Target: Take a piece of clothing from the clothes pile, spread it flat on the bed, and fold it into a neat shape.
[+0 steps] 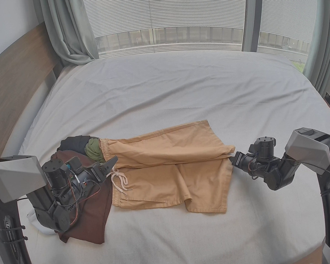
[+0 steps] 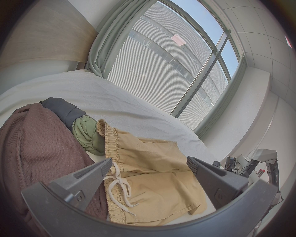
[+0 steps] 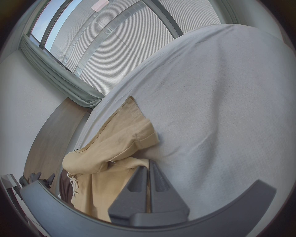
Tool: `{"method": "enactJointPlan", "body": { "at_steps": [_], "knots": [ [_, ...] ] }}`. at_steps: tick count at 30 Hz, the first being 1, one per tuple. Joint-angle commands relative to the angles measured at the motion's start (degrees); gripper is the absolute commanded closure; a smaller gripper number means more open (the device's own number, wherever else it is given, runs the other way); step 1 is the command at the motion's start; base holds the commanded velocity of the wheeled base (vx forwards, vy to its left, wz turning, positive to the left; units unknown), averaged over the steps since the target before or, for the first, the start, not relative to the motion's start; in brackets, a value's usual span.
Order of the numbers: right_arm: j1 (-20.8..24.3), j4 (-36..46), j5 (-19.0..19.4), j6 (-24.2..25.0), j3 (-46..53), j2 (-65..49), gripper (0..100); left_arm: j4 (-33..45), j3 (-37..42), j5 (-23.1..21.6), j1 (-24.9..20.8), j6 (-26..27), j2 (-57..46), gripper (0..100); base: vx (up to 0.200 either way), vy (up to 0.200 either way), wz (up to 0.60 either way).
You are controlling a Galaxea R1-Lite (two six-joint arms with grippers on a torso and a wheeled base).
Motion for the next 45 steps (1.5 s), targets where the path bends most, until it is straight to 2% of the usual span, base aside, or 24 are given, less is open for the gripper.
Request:
{"method": "enactJointPlan", "body": {
  "at_steps": [1, 8, 15, 16, 20, 25, 28, 30, 36, 45],
  "knots": [
    [-1.21, 0.00, 0.04, -1.01, -0.59, -0.06, 100, -0.01, 0.00, -0.01, 0.00, -0.03, 0.09, 0, 0.000, 0.000, 0.00],
    [-1.91, 0.27, 0.12, -4.26, -1.64, -0.06, 100, -0.01, -0.09, 0.07, 0.00, 0.06, 0.44, 0, 0.000, 0.000, 0.00],
    [-1.56, -0.26, 0.30, -5.14, -1.56, 0.11, 100, -0.01, 0.00, 0.07, 0.00, 0.15, 0.44, 0, 0.000, 0.000, 0.00],
    [-1.38, -0.44, 0.56, -5.14, -1.56, 0.02, 0, -0.01, 0.00, 0.07, 0.08, 0.15, 0.44, 0, 0.000, 0.000, 0.00],
    [-1.21, -4.04, 0.56, -5.84, -0.77, -0.15, 0, -0.01, 0.09, -0.01, 0.26, 0.06, 0.44, 0, 0.000, 0.000, 0.00],
    [-3.32, -6.94, 0.30, -9.27, 2.75, -3.76, 0, -0.01, 0.09, -0.01, 0.70, -0.03, 0.27, 0, 0.000, 0.000, 0.00],
    [-3.67, -9.23, 0.56, -9.27, 6.09, -5.87, 0, -0.01, 0.18, -0.01, 1.31, -0.03, 0.18, 0, 0.000, 0.000, 0.00],
    [-3.40, -14.23, 0.48, -9.27, 11.89, -8.50, 0, -0.01, 0.53, -0.01, 1.75, -0.03, 0.18, 0, 0.000, 0.000, 0.00],
    [-1.12, -21.97, 0.39, -9.27, 22.09, -11.58, 0, 0.16, 3.25, -0.01, 1.58, -0.20, 0.71, 0, 0.000, 0.000, 0.00],
    [0.64, -29.00, 0.65, -5.75, 25.43, -8.94, 0, 0.69, 6.07, -0.01, 1.23, -0.56, 2.29, 0, 0.000, 0.000, 0.00]
  ]
}}
